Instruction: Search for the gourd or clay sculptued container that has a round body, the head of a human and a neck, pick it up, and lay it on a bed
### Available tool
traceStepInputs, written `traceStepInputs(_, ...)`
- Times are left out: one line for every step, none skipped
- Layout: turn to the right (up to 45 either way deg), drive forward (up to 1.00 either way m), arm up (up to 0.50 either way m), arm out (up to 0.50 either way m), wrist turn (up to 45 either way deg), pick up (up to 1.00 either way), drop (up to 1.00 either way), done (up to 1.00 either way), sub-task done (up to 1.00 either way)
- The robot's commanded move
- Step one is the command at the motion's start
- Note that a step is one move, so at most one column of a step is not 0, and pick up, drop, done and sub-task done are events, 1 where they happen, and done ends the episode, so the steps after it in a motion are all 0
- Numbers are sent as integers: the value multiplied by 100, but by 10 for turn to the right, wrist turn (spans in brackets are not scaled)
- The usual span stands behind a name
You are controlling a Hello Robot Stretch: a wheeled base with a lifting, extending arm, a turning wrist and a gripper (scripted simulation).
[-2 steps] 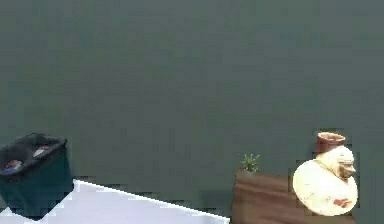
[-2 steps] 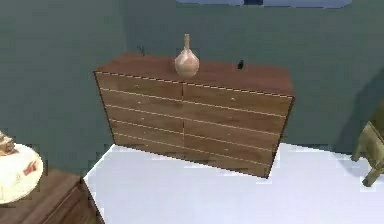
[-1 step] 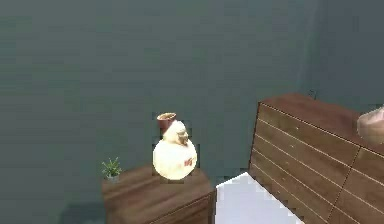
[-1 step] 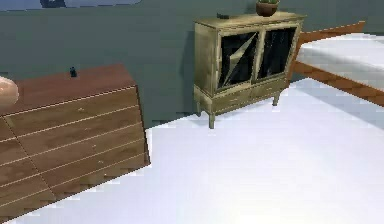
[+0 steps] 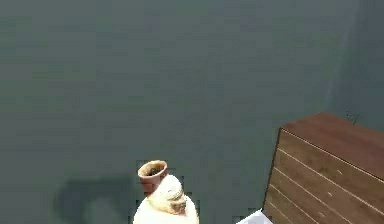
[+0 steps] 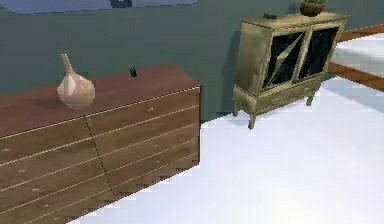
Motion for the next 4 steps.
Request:
traceStepInputs(-450, 0, 0, 0, 0, 0, 0, 0, 0)
traceStepInputs(-450, 0, 0, 0, 0, 0, 0, 0, 0)
traceStepInputs(-90, 0, 0, 0, 0, 0, 0, 0, 0)
traceStepInputs(0, 0, 50, 0, 0, 0, 0, 0, 0)
